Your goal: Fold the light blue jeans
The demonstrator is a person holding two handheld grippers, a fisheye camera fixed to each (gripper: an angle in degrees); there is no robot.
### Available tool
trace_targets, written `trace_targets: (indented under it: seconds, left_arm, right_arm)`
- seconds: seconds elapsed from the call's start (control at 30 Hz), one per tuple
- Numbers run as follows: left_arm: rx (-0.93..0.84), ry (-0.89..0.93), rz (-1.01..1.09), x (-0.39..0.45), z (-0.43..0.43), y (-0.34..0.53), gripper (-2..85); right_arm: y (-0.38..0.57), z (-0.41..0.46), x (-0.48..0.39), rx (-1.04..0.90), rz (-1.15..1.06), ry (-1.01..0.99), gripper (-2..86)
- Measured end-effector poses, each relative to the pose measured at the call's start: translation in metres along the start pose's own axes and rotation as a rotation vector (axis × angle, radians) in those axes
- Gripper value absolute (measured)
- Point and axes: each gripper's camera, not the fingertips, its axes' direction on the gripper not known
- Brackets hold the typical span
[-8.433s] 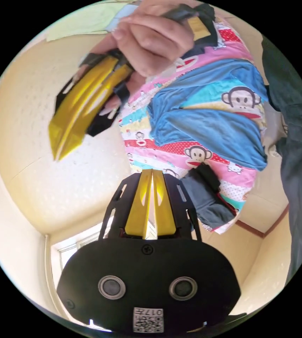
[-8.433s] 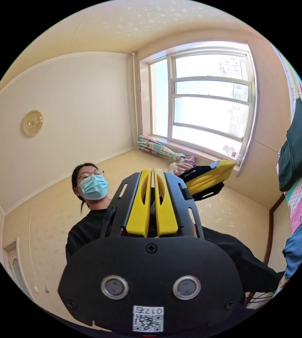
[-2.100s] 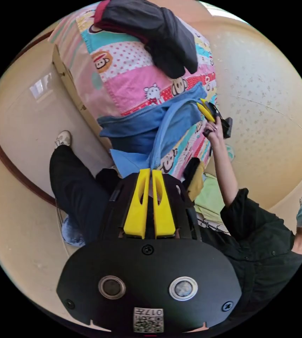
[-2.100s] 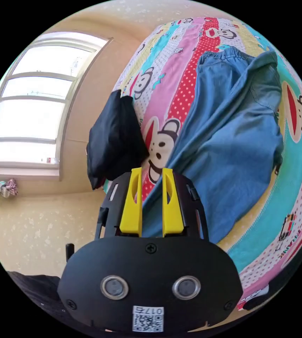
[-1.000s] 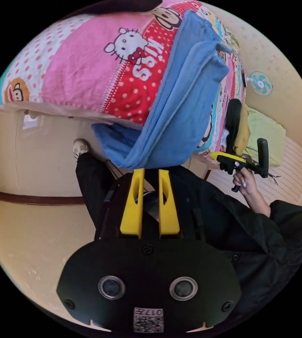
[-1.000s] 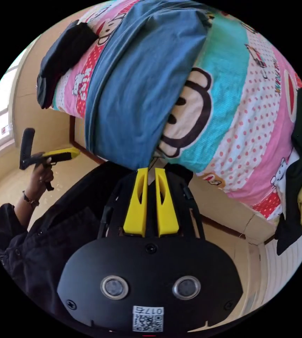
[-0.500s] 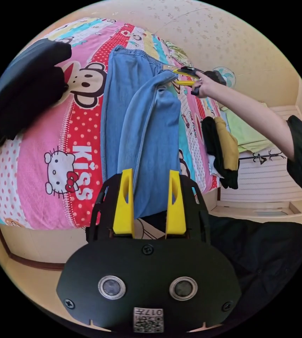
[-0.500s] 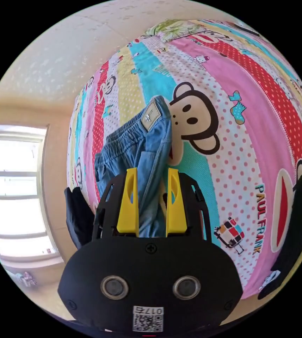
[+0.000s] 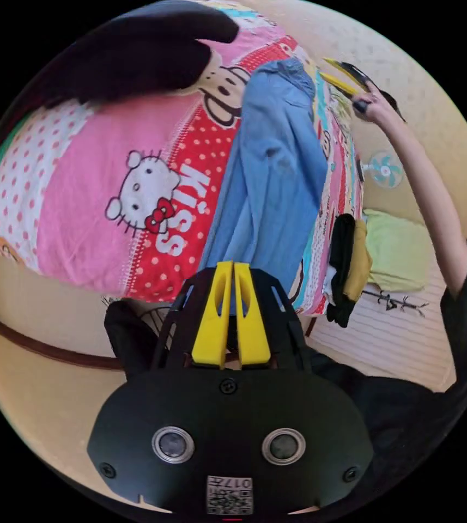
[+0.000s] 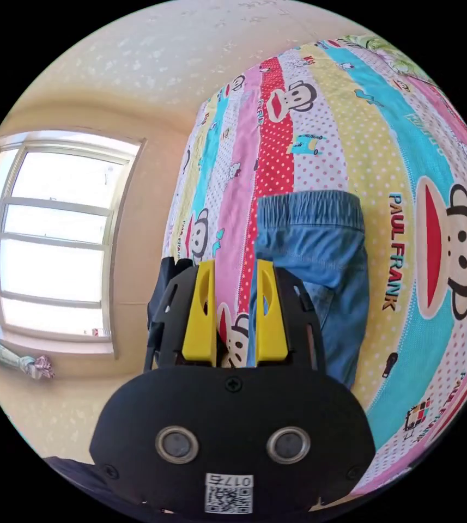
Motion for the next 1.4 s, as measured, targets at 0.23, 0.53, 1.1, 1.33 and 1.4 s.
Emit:
trace_targets:
  seconds: [0.23, 0.53, 1.1, 1.33, 1.4]
  left_arm:
    - [0.013, 0.072, 0.184, 0.019, -0.007, -0.003, 10.0]
    - [-0.135, -0.197, 0.202, 0.045, 0.071, -0.005, 5.0]
    - [-0.264, -0.016, 0.223, -0.057, -0.003, -0.015, 1.7]
    - [-0.116, 0.073, 0.285, -0.051, -0.013, -0.061, 10.8]
    - [-0.099, 0.106, 0.3, -0.049, -0.007, -0.08, 12.6]
  right_arm:
    - [0.172, -0.021, 0.035, -0.178, -0.13, 0.403, 12.1]
    - [0.368, -0.018, 0.101, -0.269, 0.166, 0.393, 11.1]
    - [0.398, -0.056, 0.15, -0.452, 0.222, 0.3, 2.3]
    - [0.376, -0.078, 0.166, -0.26, 0.167, 0.139, 9.5]
    - [0.363, -0.079, 0.181, -0.185, 0.164, 0.063, 11.0]
